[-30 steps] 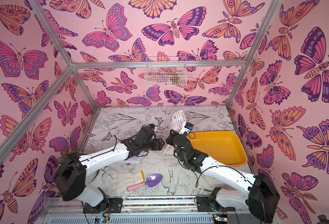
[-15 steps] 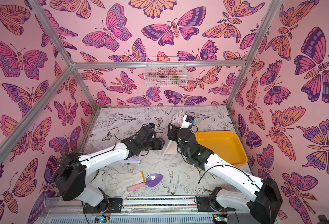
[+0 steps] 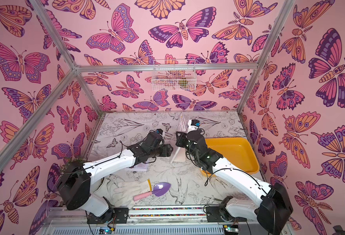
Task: Replace the menus in the menu holders
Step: Insert the menu into the menu holder.
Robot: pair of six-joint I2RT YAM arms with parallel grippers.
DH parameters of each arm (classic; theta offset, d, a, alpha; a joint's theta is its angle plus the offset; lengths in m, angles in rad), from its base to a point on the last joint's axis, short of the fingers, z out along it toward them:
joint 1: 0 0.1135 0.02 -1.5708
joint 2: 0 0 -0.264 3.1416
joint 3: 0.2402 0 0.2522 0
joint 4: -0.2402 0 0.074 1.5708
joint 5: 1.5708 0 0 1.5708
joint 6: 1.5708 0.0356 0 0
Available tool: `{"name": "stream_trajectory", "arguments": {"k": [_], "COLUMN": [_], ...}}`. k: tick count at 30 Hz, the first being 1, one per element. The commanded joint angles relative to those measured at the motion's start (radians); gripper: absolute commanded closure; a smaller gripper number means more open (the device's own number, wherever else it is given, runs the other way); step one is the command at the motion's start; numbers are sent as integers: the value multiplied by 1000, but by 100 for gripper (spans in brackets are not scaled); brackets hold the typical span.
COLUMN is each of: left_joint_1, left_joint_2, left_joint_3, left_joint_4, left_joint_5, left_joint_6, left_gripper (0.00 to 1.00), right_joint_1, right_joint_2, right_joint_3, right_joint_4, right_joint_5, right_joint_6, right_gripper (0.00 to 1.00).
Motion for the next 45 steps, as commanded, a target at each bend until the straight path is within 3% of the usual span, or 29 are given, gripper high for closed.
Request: {"name": "stream_trajectory", "arguments": {"k": [1,3,7,16,20,26,37,39,42,45], "left_joint_1": [-3,-4,-4,-10,-11,-16,-20,-20,-20,-20], "left_joint_2": [12,10,5,10,8,12,14,15,16,16], "left_joint_3": [17,16,15,19,18,20,35,40,46,50], "left_joint_4": [-11,-11,-10,-11,-12,-12,-23,-24,-24,-27], "left_joint_5": [-14,-17,-20,-23,-25,-25,-43,-45,-42,-42], "left_joint_6": [13,13,12,8,8,10,26,27,29,31], "left_gripper": [28,28,28,28,28,28,28,28,28,28], "right_joint_1": [4,7,7,-14,-26,-29,-27,-26,-29,-46], "right_joint_2": [15,20,-24,-74,-76,-53,-10,-24,-57,-77], "right_joint_3": [12,10,16,59,59,75,40,38,45,66], "right_joint_4": [-31,-38,-65,-134,-133,-141,-138,-146,-162,-190], "right_joint_5": [-27,-39,2,44,32,10,-37,-22,13,25], "right_joint_6": [22,18,-26,-110,-109,-108,-86,-90,-113,-137], "right_gripper": [80,78,61,54,59,81,84,79,63,55]}}
